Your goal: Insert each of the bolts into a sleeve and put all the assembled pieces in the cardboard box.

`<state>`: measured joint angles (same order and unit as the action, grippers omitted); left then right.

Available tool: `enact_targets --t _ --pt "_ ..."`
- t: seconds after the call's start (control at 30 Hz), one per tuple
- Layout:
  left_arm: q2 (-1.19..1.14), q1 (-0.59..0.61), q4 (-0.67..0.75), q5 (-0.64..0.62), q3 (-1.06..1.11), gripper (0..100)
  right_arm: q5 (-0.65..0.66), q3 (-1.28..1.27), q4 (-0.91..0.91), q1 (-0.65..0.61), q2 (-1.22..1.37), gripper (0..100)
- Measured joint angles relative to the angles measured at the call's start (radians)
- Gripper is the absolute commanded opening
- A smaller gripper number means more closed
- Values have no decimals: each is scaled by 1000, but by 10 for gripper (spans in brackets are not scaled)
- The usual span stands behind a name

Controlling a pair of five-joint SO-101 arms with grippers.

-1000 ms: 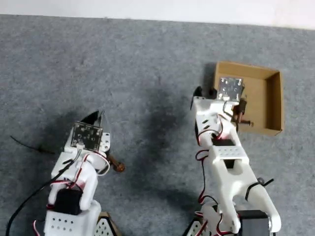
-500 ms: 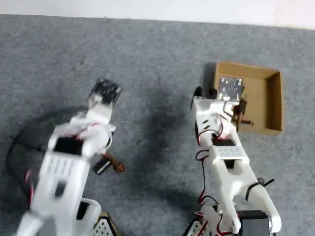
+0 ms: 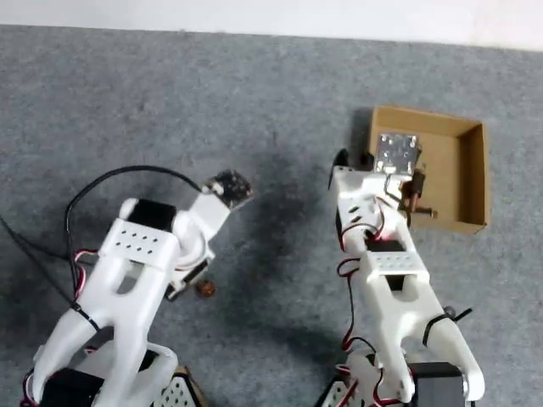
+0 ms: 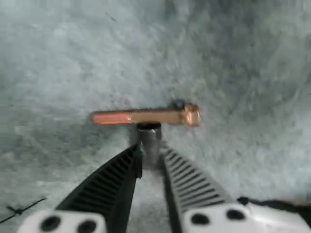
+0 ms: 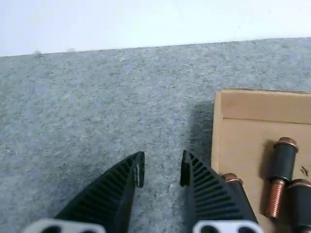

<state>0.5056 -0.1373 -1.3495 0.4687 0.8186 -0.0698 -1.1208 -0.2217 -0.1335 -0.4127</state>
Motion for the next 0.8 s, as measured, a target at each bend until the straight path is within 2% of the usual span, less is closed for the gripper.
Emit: enact_targets --t 0.43,0.8 --pt "0 17 9 55 98 133 0 0 0 0 0 113" --pt "-8 149 321 71 272 133 0 0 0 0 0 114"
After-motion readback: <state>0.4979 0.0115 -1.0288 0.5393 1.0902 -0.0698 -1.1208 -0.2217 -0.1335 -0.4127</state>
